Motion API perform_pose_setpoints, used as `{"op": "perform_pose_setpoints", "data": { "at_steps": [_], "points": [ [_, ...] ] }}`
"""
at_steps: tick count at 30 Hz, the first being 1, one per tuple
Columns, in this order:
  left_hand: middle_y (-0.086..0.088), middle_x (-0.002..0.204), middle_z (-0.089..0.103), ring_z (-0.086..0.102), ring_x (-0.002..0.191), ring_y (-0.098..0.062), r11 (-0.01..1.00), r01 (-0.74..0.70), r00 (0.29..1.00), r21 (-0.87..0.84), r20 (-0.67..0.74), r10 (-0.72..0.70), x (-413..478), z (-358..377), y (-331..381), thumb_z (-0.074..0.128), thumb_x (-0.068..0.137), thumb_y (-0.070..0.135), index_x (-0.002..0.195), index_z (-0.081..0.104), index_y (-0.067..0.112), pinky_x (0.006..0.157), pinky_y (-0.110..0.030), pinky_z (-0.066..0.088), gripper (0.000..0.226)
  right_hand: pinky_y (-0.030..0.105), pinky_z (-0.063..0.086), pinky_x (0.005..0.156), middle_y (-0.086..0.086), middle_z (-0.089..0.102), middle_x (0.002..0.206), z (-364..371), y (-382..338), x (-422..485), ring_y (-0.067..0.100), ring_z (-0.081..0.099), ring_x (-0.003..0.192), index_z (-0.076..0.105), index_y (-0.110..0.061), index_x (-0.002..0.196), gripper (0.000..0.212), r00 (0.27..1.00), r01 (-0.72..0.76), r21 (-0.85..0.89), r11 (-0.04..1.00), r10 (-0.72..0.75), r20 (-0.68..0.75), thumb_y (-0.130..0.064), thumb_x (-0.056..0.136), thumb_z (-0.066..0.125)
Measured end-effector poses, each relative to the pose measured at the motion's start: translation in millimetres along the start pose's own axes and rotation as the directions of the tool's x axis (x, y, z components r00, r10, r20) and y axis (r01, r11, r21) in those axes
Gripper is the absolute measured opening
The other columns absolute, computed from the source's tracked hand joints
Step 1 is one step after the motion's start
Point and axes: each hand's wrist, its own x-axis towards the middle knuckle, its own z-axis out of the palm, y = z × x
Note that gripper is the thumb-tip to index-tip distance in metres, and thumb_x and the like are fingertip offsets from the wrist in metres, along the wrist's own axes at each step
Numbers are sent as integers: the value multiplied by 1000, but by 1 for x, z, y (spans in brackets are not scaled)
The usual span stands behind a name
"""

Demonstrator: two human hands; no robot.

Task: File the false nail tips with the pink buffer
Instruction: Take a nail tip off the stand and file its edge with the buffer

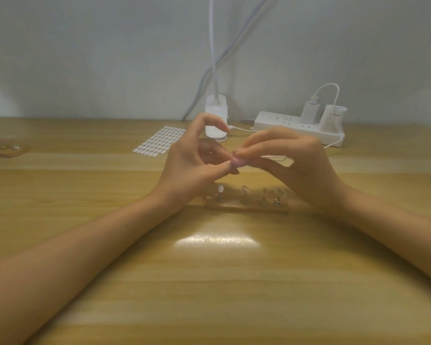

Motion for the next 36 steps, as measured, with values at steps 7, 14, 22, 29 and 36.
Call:
{"op": "perform_pose_setpoints", "data": {
  "at_steps": [7, 14, 22, 29, 36],
  "points": [
    [3, 75, 76, 76, 75, -13, 995, -22, 999, 99, -38, 26, -2, 2, 7, 81, 83, 9, 114, 51, 15, 63, -21, 51, 43, 46, 54, 83, 7, 73, 104, 0, 1, -3, 23, 69, 97, 77, -6, 108, 18, 1000, -2, -52, 999, 1, -10, -4, 90, 74],
    [2, 76, 76, 75, 74, -12, 992, -23, 999, 122, -36, 28, -2, 3, 8, 80, 82, 4, 115, 52, 14, 61, -21, 49, 45, 39, 56, 85, 6, 73, 103, -5, 3, -3, 21, 69, 97, 77, -7, 108, 17, 992, -86, -60, 994, 80, -94, -7, 91, 74],
    [5, 75, 76, 74, 73, -7, 987, -39, 997, 154, -60, 49, -1, 4, 7, 81, 83, 7, 113, 52, 13, 60, -17, 48, 42, 40, 57, 81, 7, 72, 102, 0, 0, -2, 23, 68, 95, 77, -6, 107, 19, 999, -6, -53, 999, 4, -35, -3, 89, 77],
    [5, 75, 76, 74, 73, -7, 983, -56, 997, 174, -48, 66, -1, 3, 6, 81, 83, 8, 114, 52, 12, 59, -18, 49, 42, 40, 56, 78, 9, 72, 102, 1, 0, -3, 26, 68, 92, 77, -5, 106, 18, 999, 22, -76, 997, -24, -25, -1, 88, 77],
    [5, 75, 76, 74, 73, -8, 985, -50, 998, 168, -40, 57, 0, 3, 5, 81, 83, 8, 114, 52, 13, 59, -17, 48, 43, 42, 56, 78, 7, 72, 101, 2, -1, -4, 25, 67, 91, 78, -5, 105, 18, 1000, 17, -91, 996, -20, -22, 0, 88, 77]
  ]
}}
